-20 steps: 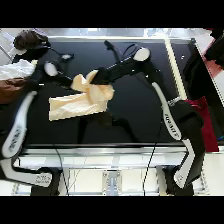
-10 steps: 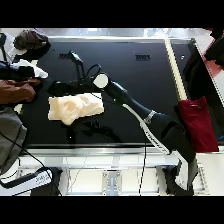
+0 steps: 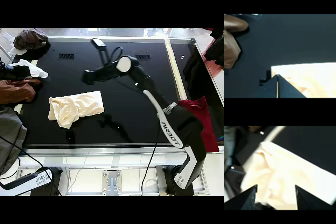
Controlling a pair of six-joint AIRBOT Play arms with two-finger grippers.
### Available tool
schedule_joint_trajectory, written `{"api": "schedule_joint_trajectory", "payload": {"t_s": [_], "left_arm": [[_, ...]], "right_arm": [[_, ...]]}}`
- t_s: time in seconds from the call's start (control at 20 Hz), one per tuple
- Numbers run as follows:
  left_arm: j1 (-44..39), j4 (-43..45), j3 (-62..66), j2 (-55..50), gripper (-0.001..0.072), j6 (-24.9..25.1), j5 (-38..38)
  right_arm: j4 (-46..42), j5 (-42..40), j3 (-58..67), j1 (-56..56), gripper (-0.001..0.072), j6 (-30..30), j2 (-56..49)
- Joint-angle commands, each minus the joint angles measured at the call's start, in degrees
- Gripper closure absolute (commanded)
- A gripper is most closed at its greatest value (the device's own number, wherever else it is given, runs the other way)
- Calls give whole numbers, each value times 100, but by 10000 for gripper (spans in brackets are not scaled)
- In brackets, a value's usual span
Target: Fold the shirts.
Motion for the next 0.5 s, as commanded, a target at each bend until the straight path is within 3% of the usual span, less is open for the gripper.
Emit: {"api": "schedule_joint_trajectory", "payload": {"t_s": [0.0,0.2,0.3,0.45], "left_arm": [[0,-4,-2,7,697,0,0],[0,-61,-2,7,697,0,0],[0,-68,-2,7,697,-2,0],[0,-66,-2,7,697,0,0]], "right_arm": [[-461,490,-348,-691,176,822,-190],[966,723,-424,-1106,174,1003,-1049],[1786,896,-424,-1154,76,887,-1530],[2299,966,-422,-1054,77,667,-1967]]}}
